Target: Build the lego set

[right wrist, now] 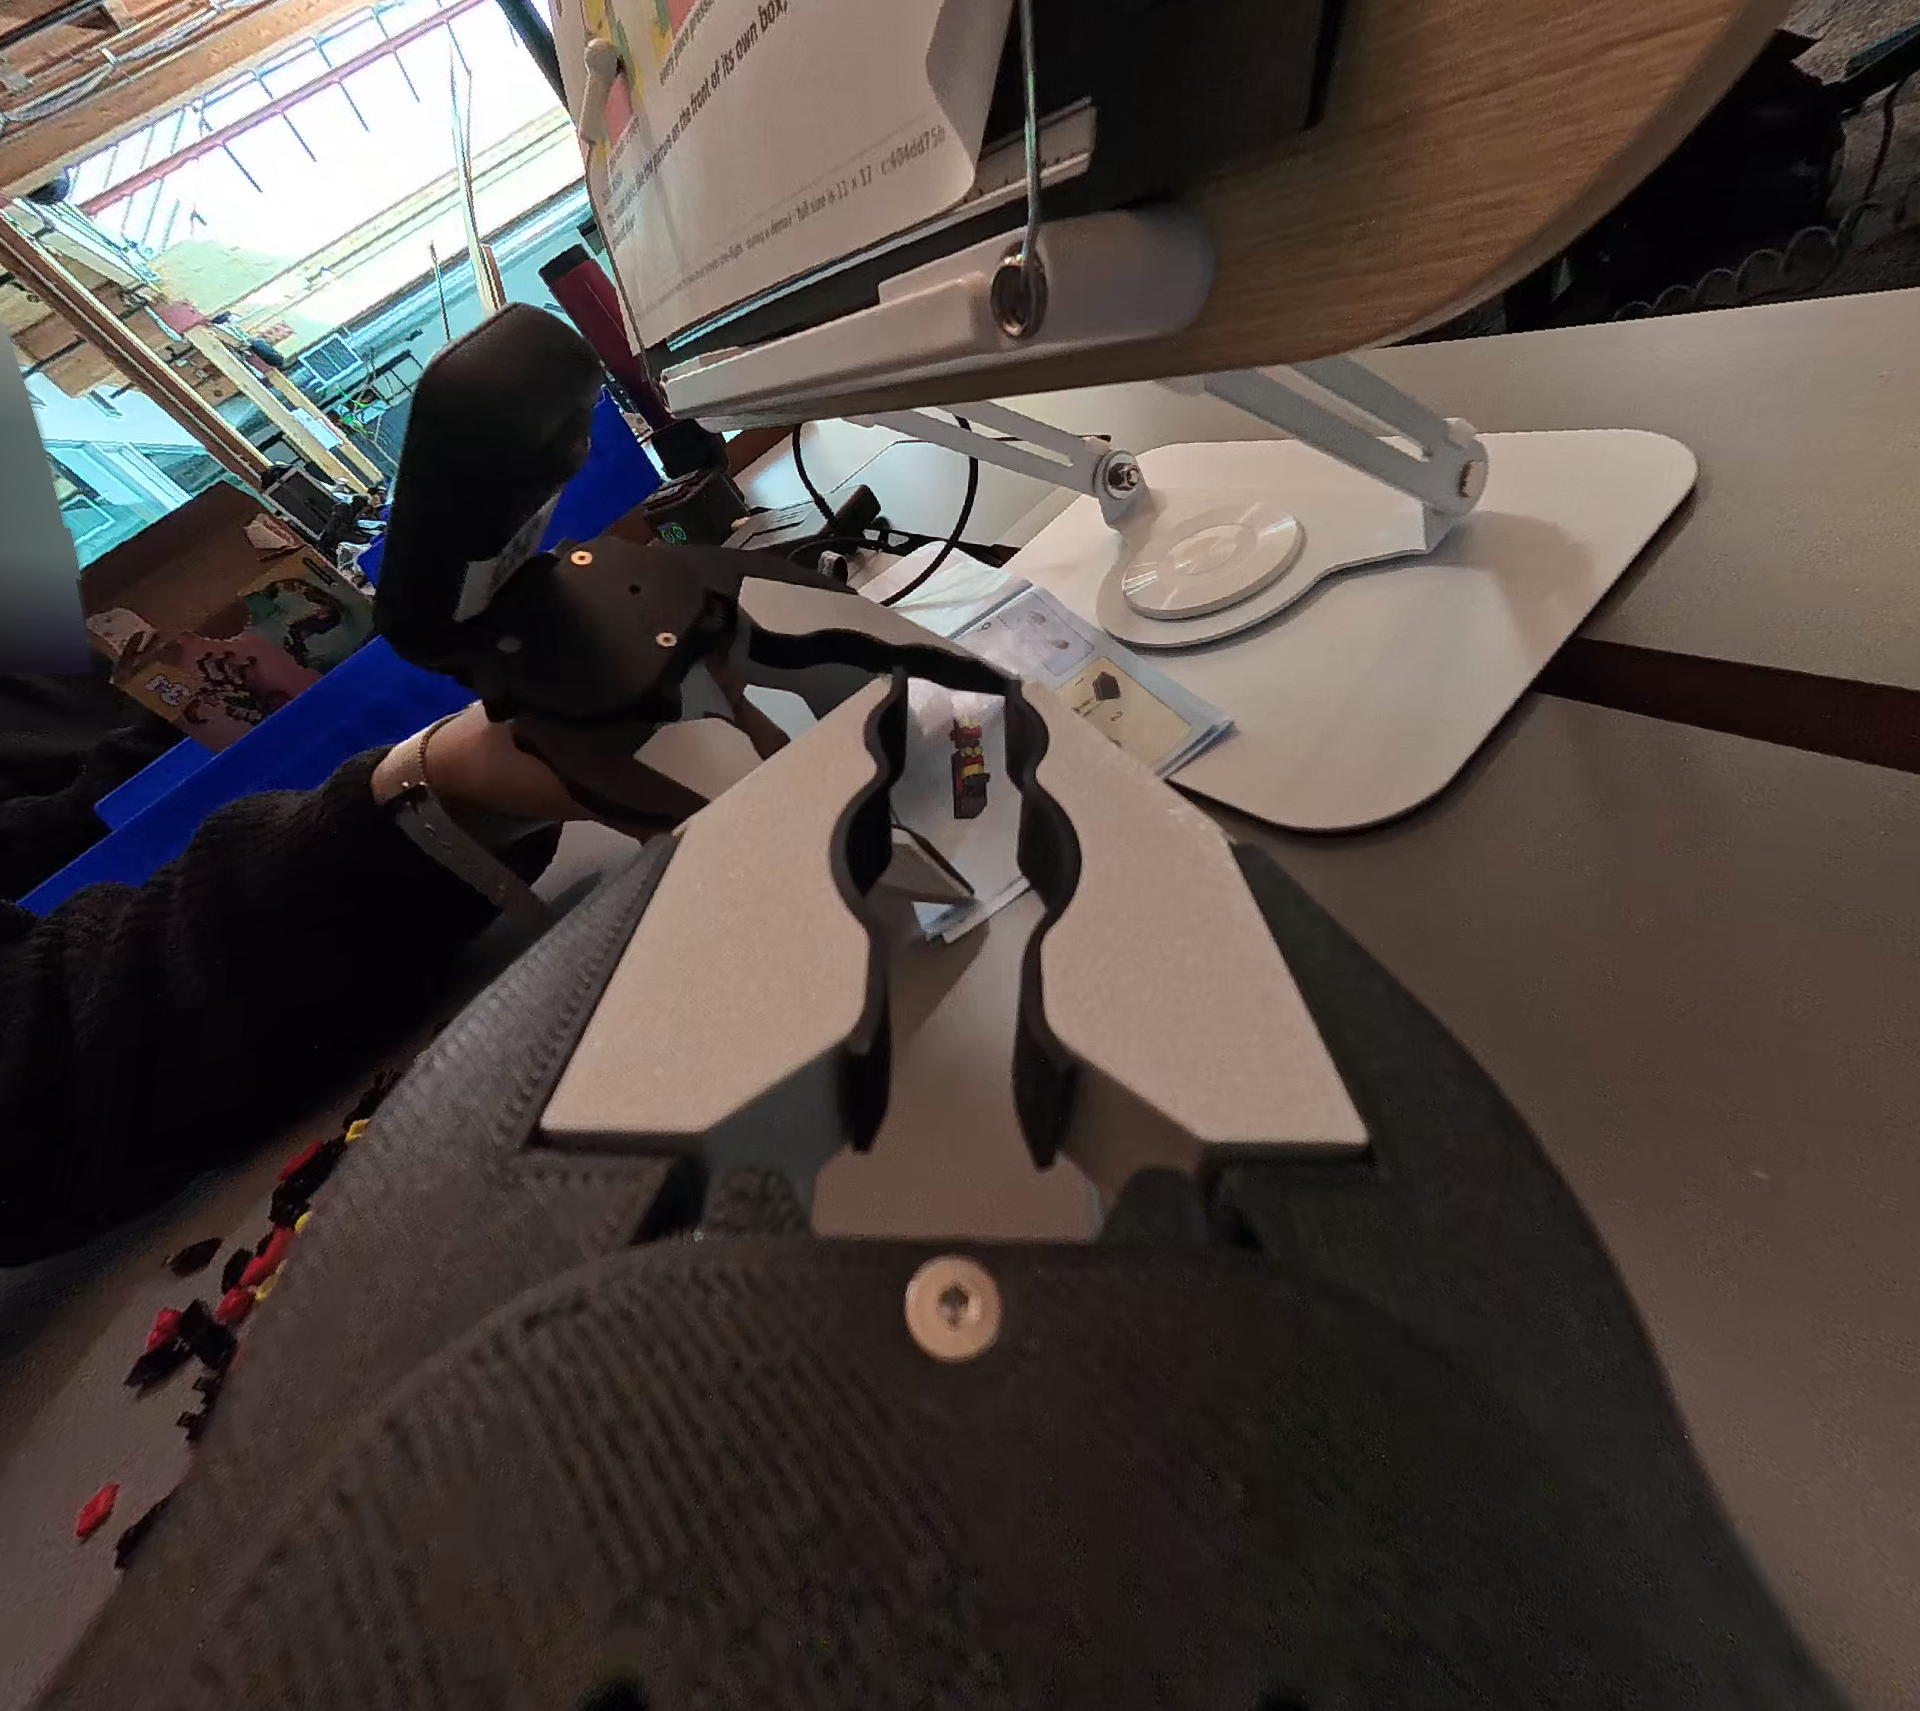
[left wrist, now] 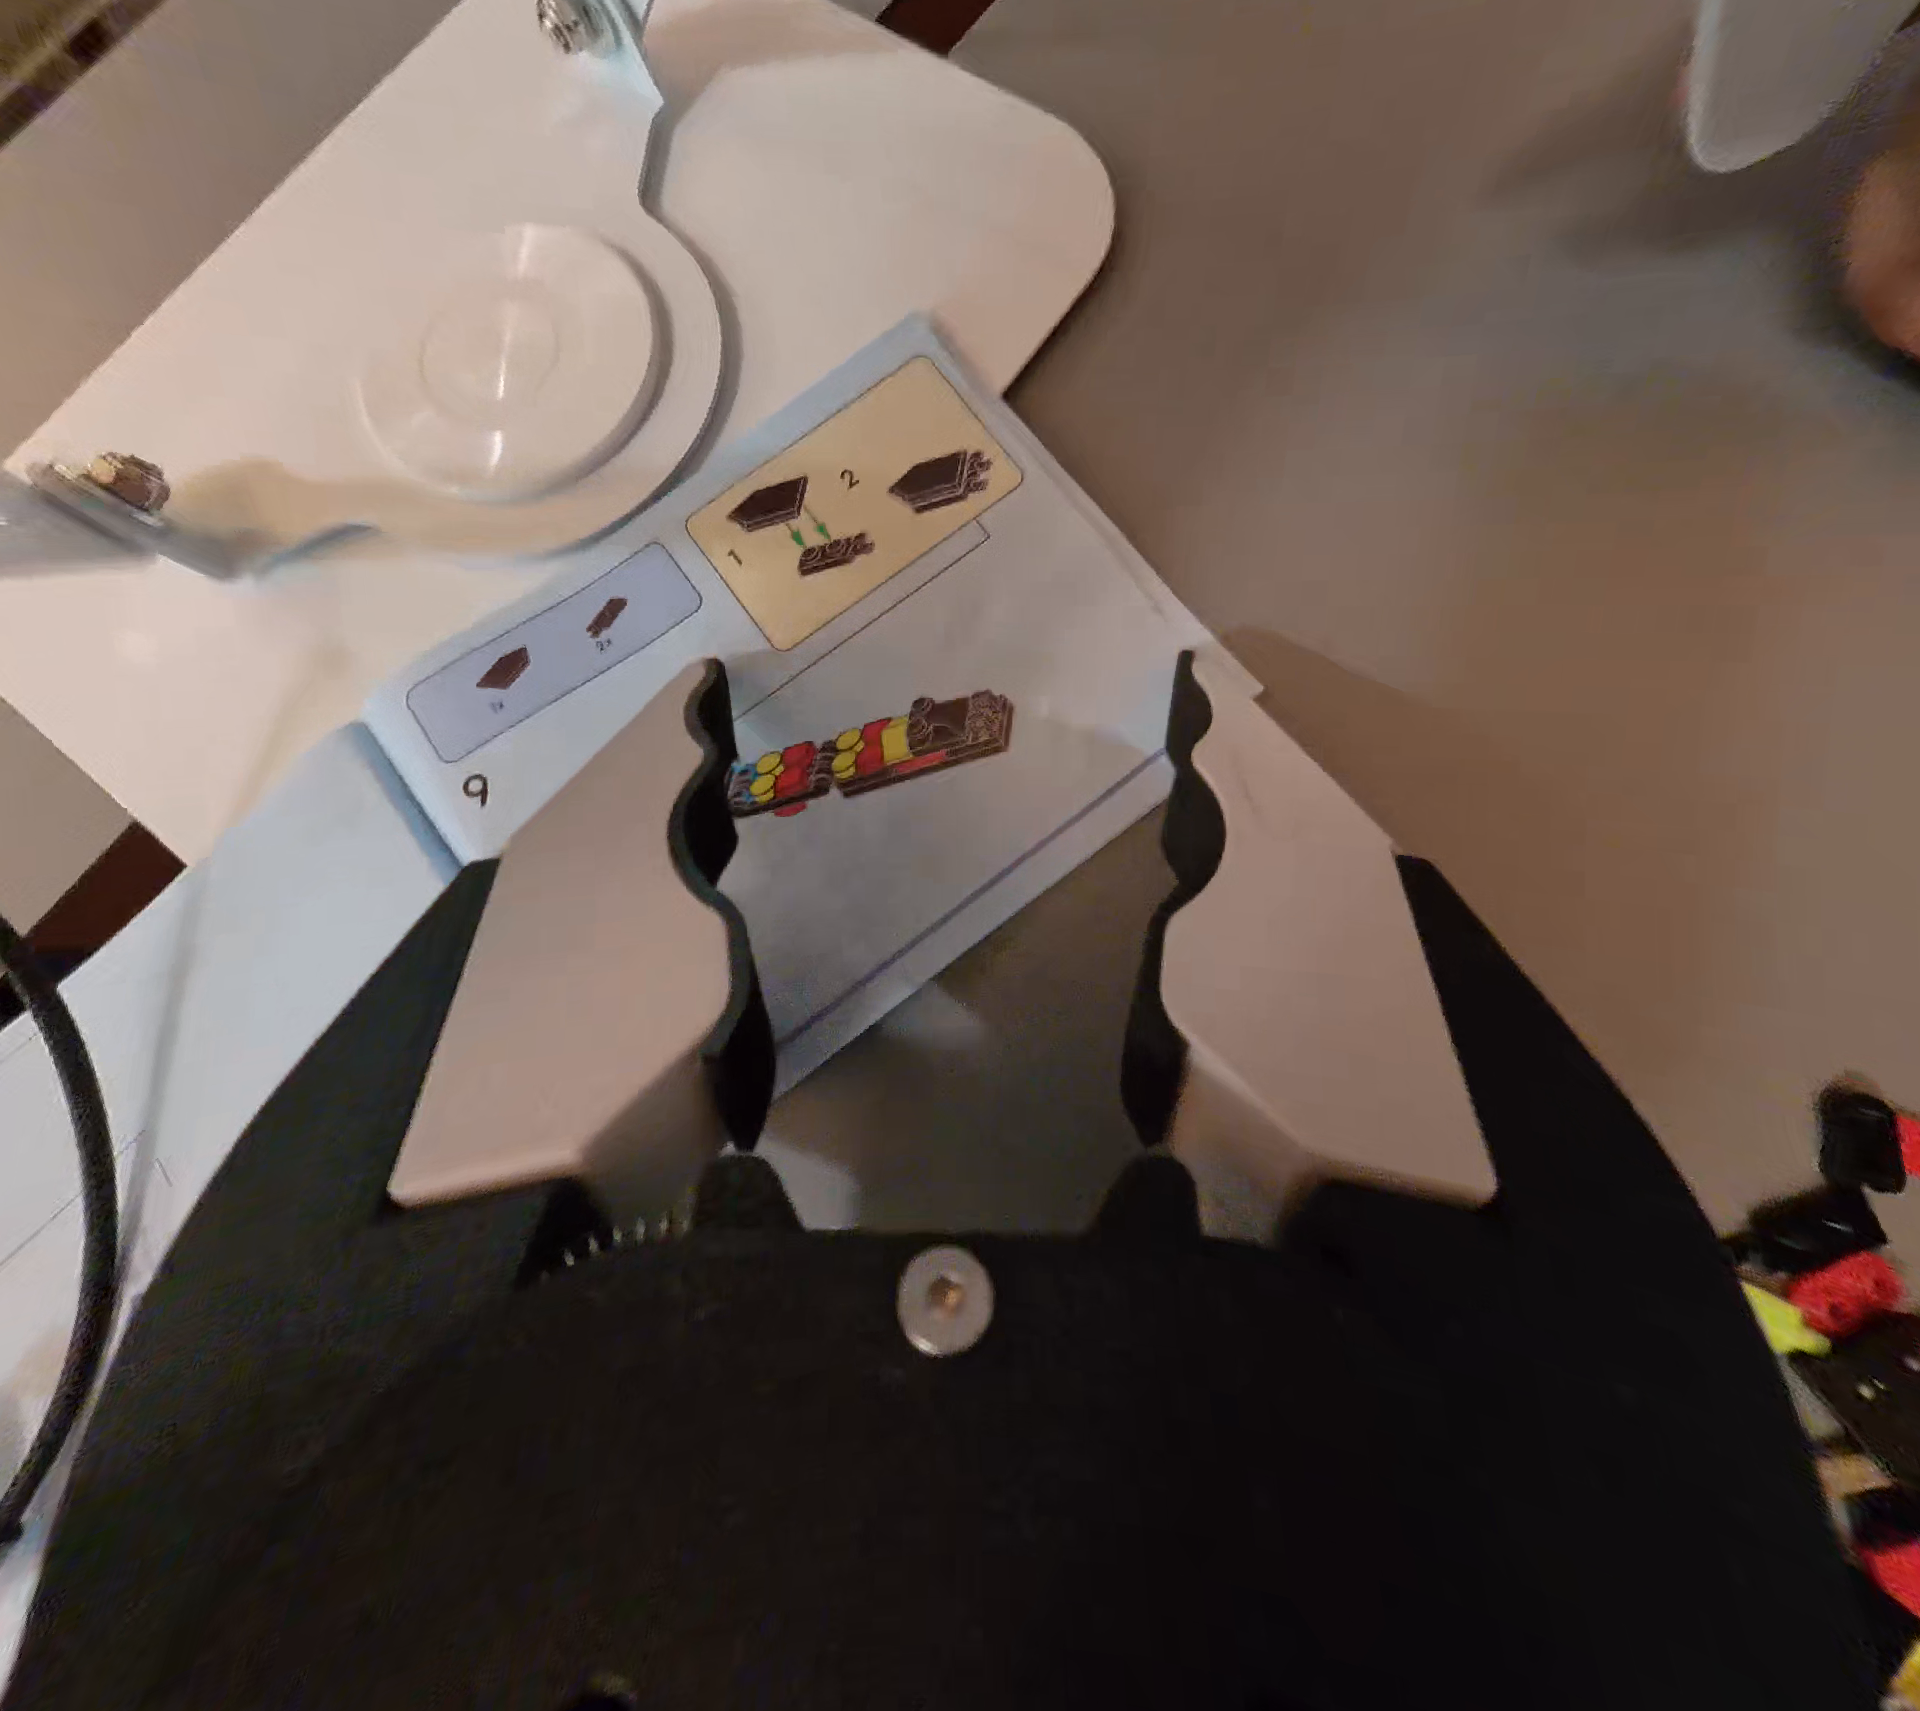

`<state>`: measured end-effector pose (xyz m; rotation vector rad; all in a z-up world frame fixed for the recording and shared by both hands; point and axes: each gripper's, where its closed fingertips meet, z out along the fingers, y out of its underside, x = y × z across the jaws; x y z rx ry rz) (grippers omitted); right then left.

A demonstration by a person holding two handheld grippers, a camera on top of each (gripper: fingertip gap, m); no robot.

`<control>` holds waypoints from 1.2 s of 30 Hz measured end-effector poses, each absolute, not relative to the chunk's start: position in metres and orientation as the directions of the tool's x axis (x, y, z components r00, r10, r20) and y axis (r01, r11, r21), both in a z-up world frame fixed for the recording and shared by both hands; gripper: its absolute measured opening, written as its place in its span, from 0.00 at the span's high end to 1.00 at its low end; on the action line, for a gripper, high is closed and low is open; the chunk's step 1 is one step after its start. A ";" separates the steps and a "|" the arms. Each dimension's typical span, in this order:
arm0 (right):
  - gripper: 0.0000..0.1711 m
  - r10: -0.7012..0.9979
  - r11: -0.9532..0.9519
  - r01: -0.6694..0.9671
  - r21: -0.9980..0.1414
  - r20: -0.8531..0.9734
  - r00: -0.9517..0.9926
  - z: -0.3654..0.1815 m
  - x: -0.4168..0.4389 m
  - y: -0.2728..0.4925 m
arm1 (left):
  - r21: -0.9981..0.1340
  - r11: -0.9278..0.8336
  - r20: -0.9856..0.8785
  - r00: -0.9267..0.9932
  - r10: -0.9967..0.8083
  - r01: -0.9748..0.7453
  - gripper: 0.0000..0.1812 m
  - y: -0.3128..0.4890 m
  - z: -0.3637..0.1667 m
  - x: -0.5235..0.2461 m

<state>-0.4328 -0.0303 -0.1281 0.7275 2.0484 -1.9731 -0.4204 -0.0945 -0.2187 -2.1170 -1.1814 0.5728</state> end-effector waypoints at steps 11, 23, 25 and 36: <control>0.90 0.210 -0.013 0.473 -0.881 -0.465 -0.860 -0.128 -0.432 -0.030 | -0.689 -0.377 -0.063 0.467 0.882 0.619 0.58 -0.098 -0.220 -0.419; 0.90 0.210 -0.006 0.471 -0.882 -0.462 -0.862 -0.129 -0.430 -0.032 | -0.700 -0.413 -0.141 0.454 0.880 0.583 0.85 -0.103 -0.219 -0.422; 0.90 0.209 -0.009 0.473 -0.881 -0.464 -0.861 -0.129 -0.430 -0.031 | -0.694 -0.428 -0.159 0.456 0.875 0.579 0.89 -0.103 -0.219 -0.422; 0.89 0.196 -0.018 0.494 -0.869 -0.487 -0.851 -0.128 -0.431 -0.030 | -0.709 -0.346 -0.030 0.464 0.885 0.614 0.93 -0.105 -0.214 -0.420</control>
